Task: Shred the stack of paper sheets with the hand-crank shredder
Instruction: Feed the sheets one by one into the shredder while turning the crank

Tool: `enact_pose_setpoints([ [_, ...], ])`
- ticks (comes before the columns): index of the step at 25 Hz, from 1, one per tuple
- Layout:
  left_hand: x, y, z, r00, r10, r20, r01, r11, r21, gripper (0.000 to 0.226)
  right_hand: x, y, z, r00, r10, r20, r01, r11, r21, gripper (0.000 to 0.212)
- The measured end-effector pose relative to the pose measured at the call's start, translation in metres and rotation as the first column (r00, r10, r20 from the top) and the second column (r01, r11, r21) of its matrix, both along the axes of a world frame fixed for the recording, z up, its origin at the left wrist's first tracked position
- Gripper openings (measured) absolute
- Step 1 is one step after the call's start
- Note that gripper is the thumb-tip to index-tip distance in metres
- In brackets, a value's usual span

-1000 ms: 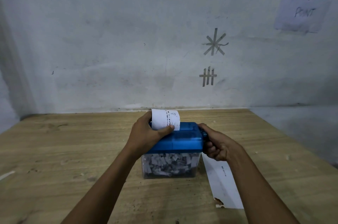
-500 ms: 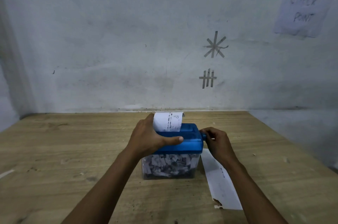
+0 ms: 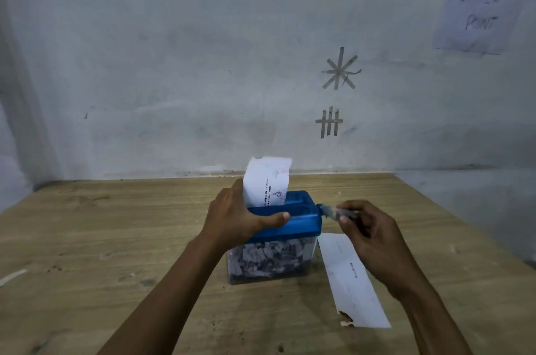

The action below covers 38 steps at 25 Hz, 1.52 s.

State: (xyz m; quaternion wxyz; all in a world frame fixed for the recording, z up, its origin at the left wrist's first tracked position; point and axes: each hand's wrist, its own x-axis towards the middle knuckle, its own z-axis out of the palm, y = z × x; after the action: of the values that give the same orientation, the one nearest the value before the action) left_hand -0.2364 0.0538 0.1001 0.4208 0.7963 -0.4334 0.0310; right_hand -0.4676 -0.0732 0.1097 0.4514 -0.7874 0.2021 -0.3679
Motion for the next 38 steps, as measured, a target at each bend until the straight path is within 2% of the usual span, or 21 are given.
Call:
enact_pose_setpoints([
  [4, -0.001, 0.001, 0.000, 0.995, -0.094, -0.039, 0.093, 0.995, -0.027, 0.102, 0.035, -0.031, 0.020, 0.999, 0.007, 0.052, -0.007, 1.000, -0.006, 0.014],
  [8, -0.001, 0.000, 0.000, 0.991, -0.118, -0.057, 0.115, 0.992, -0.051, 0.105, 0.081, -0.064, 0.013, 0.999, 0.017, 0.027, -0.024, 0.961, 0.277, 0.028],
  [10, 0.000, 0.000, 0.000, 0.992, -0.107, -0.059, 0.104, 0.993, -0.057, 0.107, 0.096, -0.069, -0.001, 1.000, -0.006, -0.003, 0.007, 0.903, 0.431, 0.026],
  [13, -0.001, 0.000, 0.000, 0.993, -0.099, -0.061, 0.096, 0.994, -0.053, 0.108, 0.104, -0.071, -0.021, 1.000, 0.000, 0.000, 0.000, 0.750, 0.661, 0.023],
  [16, -0.001, -0.001, -0.001, 0.997, -0.056, -0.048, 0.052, 0.996, -0.075, 0.106, 0.098, -0.066, -0.043, 0.992, 0.039, -0.123, 0.063, 0.685, 0.726, 0.025],
  [19, -0.001, -0.003, -0.002, 0.999, -0.021, -0.047, 0.019, 0.998, -0.063, 0.108, 0.077, -0.051, -0.064, 0.977, 0.065, -0.204, 0.101, 0.699, 0.708, 0.026],
  [24, -0.003, -0.005, -0.003, 0.998, -0.036, -0.051, 0.034, 0.999, -0.027, 0.108, 0.036, -0.011, -0.054, 0.955, -0.080, -0.284, 0.199, 0.885, 0.421, 0.036],
  [26, -0.003, -0.005, -0.001, 0.999, -0.027, -0.025, 0.026, 1.000, -0.017, 0.108, 0.014, 0.002, -0.036, 0.965, -0.107, -0.240, 0.174, 0.944, 0.280, 0.037],
  [28, -0.002, -0.005, 0.002, 1.000, -0.025, -0.019, 0.025, 1.000, -0.009, 0.109, 0.000, 0.005, -0.015, 0.984, -0.078, -0.161, 0.102, 0.984, 0.146, 0.027],
  [31, 0.000, -0.004, 0.000, 0.998, -0.044, -0.033, 0.045, 0.999, 0.014, 0.108, -0.004, -0.001, -0.006, 0.998, -0.030, -0.049, 0.035, 0.993, 0.112, 0.009],
  [35, 0.002, -0.007, 0.000, 1.000, -0.029, 0.008, 0.028, 0.996, 0.081, 0.116, 0.007, -0.007, -0.002, 0.994, -0.064, 0.092, 0.057, 0.995, 0.079, 0.023],
  [38, 0.003, -0.005, 0.003, 0.999, -0.051, -0.011, 0.052, 0.995, 0.088, 0.118, 0.028, -0.020, 0.022, 0.994, -0.054, 0.094, 0.048, 0.996, 0.069, 0.032],
])
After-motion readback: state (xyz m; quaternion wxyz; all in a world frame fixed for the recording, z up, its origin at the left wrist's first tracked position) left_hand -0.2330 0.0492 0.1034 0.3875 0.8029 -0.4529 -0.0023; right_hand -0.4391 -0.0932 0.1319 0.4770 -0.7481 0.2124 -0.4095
